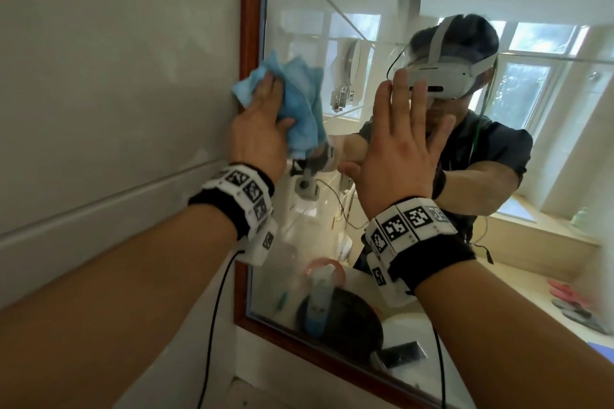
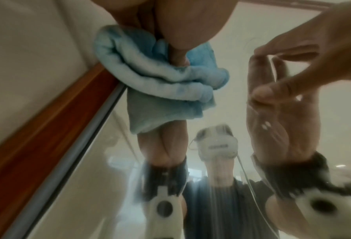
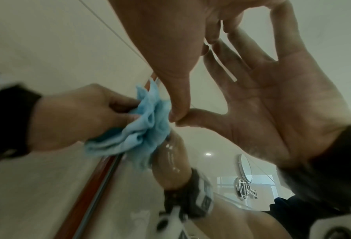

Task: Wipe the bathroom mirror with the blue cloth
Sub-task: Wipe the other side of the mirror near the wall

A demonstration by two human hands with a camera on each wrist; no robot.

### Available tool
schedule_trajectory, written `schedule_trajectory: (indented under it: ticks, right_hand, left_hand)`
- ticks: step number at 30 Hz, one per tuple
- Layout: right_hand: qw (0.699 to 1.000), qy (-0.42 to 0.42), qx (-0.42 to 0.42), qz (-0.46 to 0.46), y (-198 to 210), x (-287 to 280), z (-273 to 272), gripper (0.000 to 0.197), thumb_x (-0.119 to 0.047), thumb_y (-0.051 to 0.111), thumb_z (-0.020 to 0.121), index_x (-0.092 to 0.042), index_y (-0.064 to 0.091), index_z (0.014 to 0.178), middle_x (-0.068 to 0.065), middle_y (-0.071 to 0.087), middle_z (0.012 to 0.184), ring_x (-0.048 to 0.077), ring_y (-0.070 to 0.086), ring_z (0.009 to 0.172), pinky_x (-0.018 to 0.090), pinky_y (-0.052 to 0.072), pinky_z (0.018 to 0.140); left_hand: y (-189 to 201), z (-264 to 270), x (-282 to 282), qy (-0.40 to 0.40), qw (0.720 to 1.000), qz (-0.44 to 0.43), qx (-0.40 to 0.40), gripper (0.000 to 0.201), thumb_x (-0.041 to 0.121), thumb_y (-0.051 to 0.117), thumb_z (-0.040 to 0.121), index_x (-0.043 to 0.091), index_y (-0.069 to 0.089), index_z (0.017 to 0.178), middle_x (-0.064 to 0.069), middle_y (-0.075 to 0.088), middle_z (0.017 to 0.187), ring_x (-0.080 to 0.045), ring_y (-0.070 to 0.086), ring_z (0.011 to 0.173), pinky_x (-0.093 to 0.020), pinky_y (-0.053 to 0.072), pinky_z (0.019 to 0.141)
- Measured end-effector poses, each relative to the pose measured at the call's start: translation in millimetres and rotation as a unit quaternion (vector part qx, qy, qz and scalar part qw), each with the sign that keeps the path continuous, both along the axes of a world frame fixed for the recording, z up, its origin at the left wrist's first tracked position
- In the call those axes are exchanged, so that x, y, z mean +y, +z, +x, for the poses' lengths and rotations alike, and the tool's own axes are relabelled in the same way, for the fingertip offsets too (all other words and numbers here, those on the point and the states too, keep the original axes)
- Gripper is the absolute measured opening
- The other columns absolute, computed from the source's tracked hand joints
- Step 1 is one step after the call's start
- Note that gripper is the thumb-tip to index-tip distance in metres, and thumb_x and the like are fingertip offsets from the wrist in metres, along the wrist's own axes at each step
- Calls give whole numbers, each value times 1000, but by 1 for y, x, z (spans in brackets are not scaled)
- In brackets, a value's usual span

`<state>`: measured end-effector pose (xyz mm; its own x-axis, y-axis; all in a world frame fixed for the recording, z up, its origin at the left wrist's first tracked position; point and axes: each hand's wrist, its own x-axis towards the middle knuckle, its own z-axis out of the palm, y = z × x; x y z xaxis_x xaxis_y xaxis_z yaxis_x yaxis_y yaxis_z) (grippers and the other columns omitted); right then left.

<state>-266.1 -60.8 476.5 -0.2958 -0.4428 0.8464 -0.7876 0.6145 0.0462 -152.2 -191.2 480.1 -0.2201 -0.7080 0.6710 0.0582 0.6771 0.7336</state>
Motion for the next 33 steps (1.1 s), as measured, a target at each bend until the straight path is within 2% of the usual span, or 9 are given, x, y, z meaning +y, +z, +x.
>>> schedule_trajectory:
  ticks: [5, 7, 10, 14, 18, 22, 25, 29, 33]
  right_hand:
    - [1000, 1, -9, 2, 1, 1, -1, 117, -59, 71, 71, -14, 1, 154, 5, -10, 162, 26, -11, 148, 60, -5, 114]
    - [1000, 5, -8, 0, 0, 0, -2, 117, -58, 72, 71, -14, 2, 154, 5, -8, 162, 26, -11, 148, 59, -5, 114]
    - [1000, 1, -9, -2, 0, 1, 0, 118, -58, 72, 70, -15, 2, 154, 4, -8, 162, 25, -10, 148, 59, -6, 113]
    - [1000, 9, -19, -8, 0, 2, 3, 119, -51, 78, 69, -16, 3, 154, 3, -8, 162, 24, -10, 148, 59, -6, 113]
    - [1000, 11, -17, -14, 0, 2, 2, 116, -50, 77, 71, -15, 4, 154, 3, -7, 162, 24, -9, 148, 58, -7, 113]
    - [1000, 12, -16, -13, 0, 3, 3, 114, -51, 75, 73, -14, 3, 154, 3, -7, 162, 25, -9, 148, 57, -9, 112]
    - [1000, 8, -8, -15, -2, 3, 1, 114, -46, 77, 73, -15, 4, 154, 3, -5, 162, 25, -7, 149, 56, -8, 112]
    - [999, -2, 11, -30, -5, 0, -1, 106, -36, 77, 76, -15, 7, 153, 3, -1, 162, 25, -3, 149, 58, -3, 113]
    - [1000, 7, 3, -17, -4, 1, -1, 109, -50, 73, 75, -13, 8, 154, 5, -2, 162, 26, -4, 149, 58, -5, 113]
  left_hand:
    - [58, -6, 0, -43, 995, 24, 85, 43, 18, 49, 102, 25, 44, 144, 21, 53, 123, 26, 47, 79, 11, 32, 65]
    - [71, -3, 0, -30, 992, 46, 116, 32, 29, 52, 101, 22, 59, 131, 19, 63, 108, 19, 61, 80, -6, 50, 74]
    - [73, -5, -1, 26, 996, -12, 79, 38, 31, 61, 95, 16, 62, 129, 3, 66, 124, -9, 65, 109, -34, 51, 97]
    - [59, 4, 1, 74, 992, -93, 43, 29, 35, 60, 96, 11, 69, 110, 1, 72, 94, -2, 70, 73, -18, 54, 63]
    - [45, 5, 5, 89, 993, -73, 14, 29, 25, 64, 93, 14, 67, 120, 6, 71, 104, -1, 70, 89, -23, 56, 78]
    - [7, 5, -8, 87, 990, -90, -69, 53, 22, 63, 93, 26, 48, 143, 3, 49, 146, -17, 49, 131, -33, 38, 111]
    - [-26, 5, -8, 37, 997, -42, -54, 59, 13, 66, 91, 31, 47, 144, -2, 49, 146, -24, 51, 127, -36, 39, 111]
    - [-68, 5, -9, 125, 977, -97, -145, 55, 27, 62, 93, 27, 44, 145, 4, 45, 149, -22, 48, 132, -41, 39, 108]
    - [-95, 9, -6, 113, 978, -54, -167, 58, 30, 61, 93, 35, 40, 147, 5, 46, 148, -23, 50, 129, -42, 43, 107]
